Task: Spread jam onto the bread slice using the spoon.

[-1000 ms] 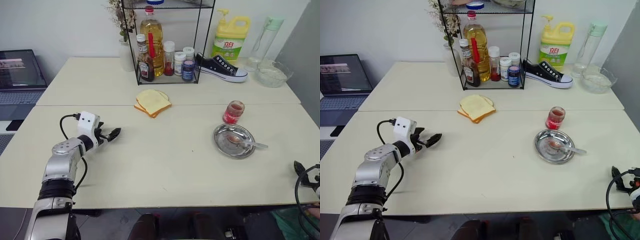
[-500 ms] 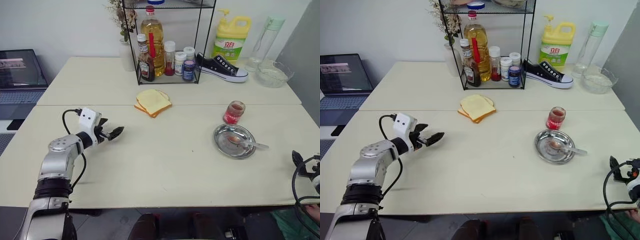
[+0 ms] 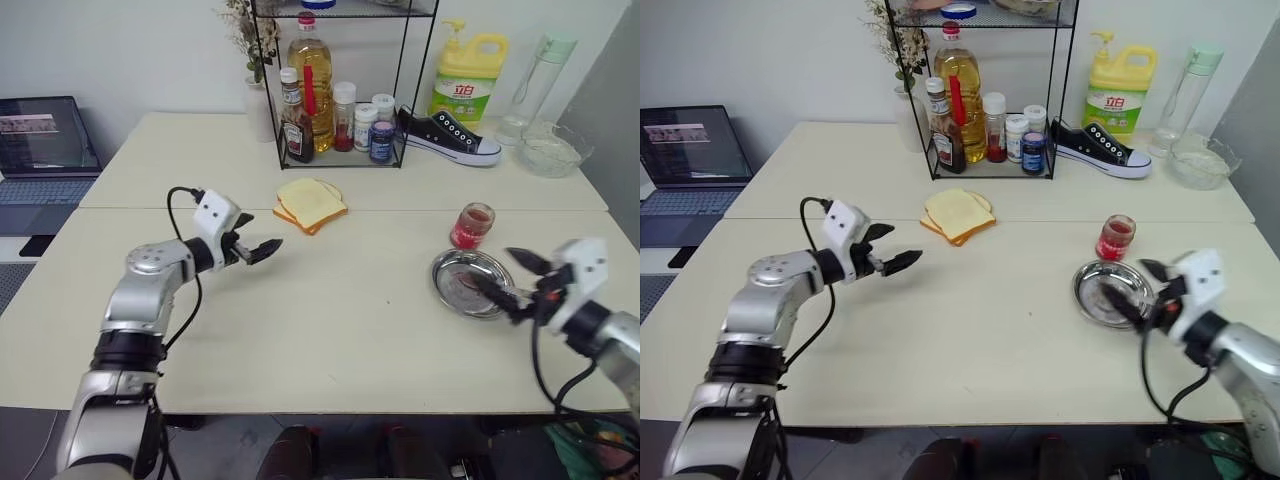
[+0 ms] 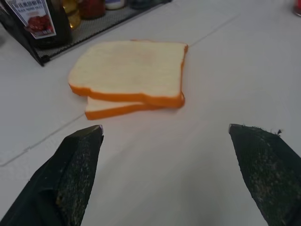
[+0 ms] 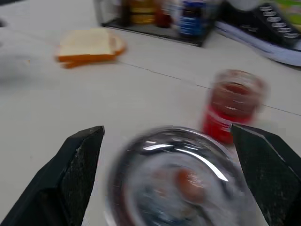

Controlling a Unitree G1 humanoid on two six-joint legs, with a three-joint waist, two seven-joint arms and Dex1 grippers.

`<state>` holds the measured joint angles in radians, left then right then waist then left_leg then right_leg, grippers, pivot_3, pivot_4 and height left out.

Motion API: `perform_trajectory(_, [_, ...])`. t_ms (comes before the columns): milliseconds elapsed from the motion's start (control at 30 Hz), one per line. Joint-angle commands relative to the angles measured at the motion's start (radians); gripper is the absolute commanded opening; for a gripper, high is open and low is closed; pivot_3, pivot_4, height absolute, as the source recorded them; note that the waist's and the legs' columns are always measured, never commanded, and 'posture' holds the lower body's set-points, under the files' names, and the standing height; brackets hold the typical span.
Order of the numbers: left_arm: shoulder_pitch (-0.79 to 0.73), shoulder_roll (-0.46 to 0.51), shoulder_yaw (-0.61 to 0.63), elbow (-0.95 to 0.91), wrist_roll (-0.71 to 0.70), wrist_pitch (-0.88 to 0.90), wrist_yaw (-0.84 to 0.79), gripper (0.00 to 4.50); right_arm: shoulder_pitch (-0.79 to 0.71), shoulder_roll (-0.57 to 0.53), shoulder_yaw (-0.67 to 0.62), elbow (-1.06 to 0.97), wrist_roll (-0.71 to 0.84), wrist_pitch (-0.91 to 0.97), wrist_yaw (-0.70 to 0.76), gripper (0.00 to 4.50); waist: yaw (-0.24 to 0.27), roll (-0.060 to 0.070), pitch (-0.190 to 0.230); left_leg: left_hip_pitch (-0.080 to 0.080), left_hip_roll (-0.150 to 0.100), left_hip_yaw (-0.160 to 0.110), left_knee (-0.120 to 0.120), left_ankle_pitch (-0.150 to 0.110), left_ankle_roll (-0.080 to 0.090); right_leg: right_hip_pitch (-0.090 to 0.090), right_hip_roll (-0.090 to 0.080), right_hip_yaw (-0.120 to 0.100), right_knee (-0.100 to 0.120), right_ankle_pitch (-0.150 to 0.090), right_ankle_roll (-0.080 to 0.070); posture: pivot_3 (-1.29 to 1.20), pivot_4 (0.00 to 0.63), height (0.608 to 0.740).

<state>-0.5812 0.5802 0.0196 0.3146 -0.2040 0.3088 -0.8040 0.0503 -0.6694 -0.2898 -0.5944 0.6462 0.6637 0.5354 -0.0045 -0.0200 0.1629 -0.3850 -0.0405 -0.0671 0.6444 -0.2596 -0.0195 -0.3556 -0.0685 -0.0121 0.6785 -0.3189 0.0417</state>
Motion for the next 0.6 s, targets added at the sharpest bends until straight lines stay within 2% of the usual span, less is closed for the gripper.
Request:
perform_trajectory(33, [-0.046, -0.039, -0.024, 0.058, 0.037, -0.047, 0.03, 4.5, -0.051, 0.046, 0.081, -0.063, 0.046, 0.047, -0.031, 4.46, 0.0, -0.001, 0.0, 0.0, 0.0, 0.0, 0.0, 0.0, 0.0, 0.0, 0.0, 0.0, 0.0, 0.0, 0.0, 0.0, 0.15, 0.74])
perform_trajectory(233, [-0.15, -0.166, -0.041, 0.276, 0.11, -0.177, 0.159, 4.5, -0.117, 0.123, 0.216, -0.05, -0.014, 0.037, -0.076, 4.46, 0.003, -0.003, 0.002, -0.002, 0.0, -0.001, 0.001, 0.0, 0.0, -0.001, 0.0, -0.001, 0.0, 0.0, 0.0, 0.0, 0.15, 0.74])
perform_trajectory(467, [-0.274, -0.241, -0.099, 0.547, 0.229, -0.398, 0.252, 4.5, -0.174, 0.161, 0.242, -0.069, -0.009, 0.069, -0.129, 4.46, 0.002, -0.006, 0.003, -0.002, -0.001, -0.001, 0.001, 0.0, 0.0, -0.002, 0.004, -0.001, 0.0, 0.0, 0.0, 0.0, 0.15, 0.74])
perform_trajectory(600, [-0.342, -0.27, -0.095, 0.678, 0.248, -0.464, 0.281, 4.5, -0.188, 0.181, 0.248, -0.088, 0.002, 0.089, -0.161, 4.46, 0.001, -0.006, 0.003, -0.009, -0.001, -0.001, 0.003, 0.0, -0.001, -0.01, 0.004, -0.001, 0.002, 0.0, 0.0, 0.0, 0.15, 0.74])
